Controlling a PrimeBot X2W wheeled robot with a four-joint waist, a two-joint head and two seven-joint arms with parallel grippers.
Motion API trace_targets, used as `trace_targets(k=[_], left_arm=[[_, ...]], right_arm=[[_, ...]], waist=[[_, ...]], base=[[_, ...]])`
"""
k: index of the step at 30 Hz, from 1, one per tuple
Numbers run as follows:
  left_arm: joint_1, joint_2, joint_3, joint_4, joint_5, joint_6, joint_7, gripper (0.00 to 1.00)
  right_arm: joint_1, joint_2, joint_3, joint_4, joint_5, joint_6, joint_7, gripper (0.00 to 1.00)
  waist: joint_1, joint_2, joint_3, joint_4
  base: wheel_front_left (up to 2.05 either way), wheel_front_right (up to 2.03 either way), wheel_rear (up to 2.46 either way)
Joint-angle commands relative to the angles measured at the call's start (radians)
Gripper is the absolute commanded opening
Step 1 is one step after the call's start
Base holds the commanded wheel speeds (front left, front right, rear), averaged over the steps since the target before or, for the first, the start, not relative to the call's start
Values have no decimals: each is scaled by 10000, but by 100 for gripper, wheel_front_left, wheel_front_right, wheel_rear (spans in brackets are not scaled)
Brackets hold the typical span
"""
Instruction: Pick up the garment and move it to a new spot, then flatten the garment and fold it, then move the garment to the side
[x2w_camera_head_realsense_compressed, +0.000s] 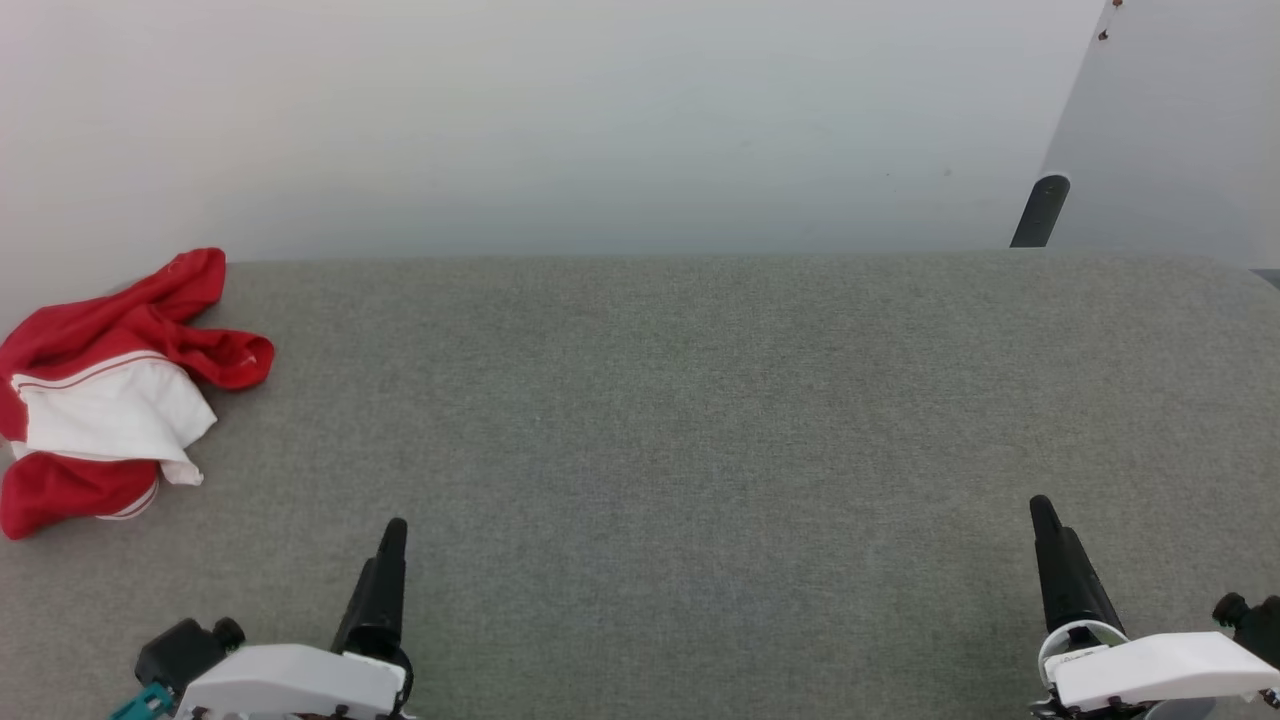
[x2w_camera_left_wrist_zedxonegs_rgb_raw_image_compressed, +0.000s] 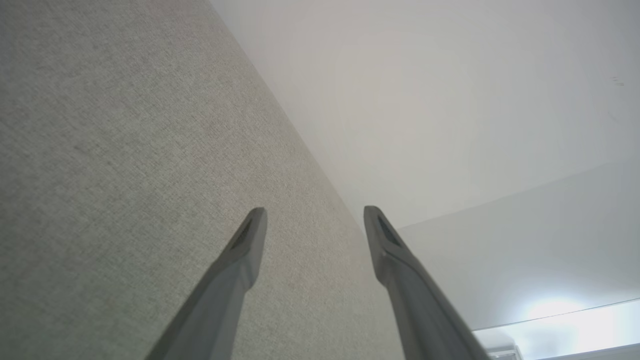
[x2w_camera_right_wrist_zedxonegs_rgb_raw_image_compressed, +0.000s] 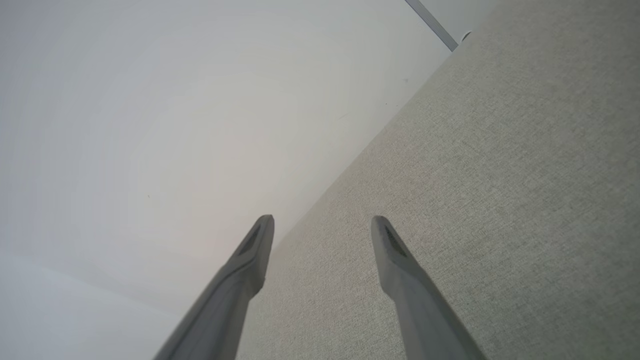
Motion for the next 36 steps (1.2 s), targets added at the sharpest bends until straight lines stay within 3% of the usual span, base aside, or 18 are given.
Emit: trace_targets(k=[1, 14, 36], left_arm=[[-206, 127, -63, -156, 353, 95, -87, 100], [-288, 497, -458, -447, 3626, 694, -522, 100], [84, 278, 94, -907, 7193, 355, -1109, 100]], right_arm=[[-209, -43, 39, -193, -445, 4, -87, 100], [-117, -52, 44, -557, -3482, 5, -417, 100], [-32, -63, -264, -967, -6523, 7, -904, 100]], waist=[[0, 0, -2, 1], [0, 0, -46, -1], [0, 0, -105, -7]], base=[[0, 0, 0], [0, 0, 0], [0, 0, 0]])
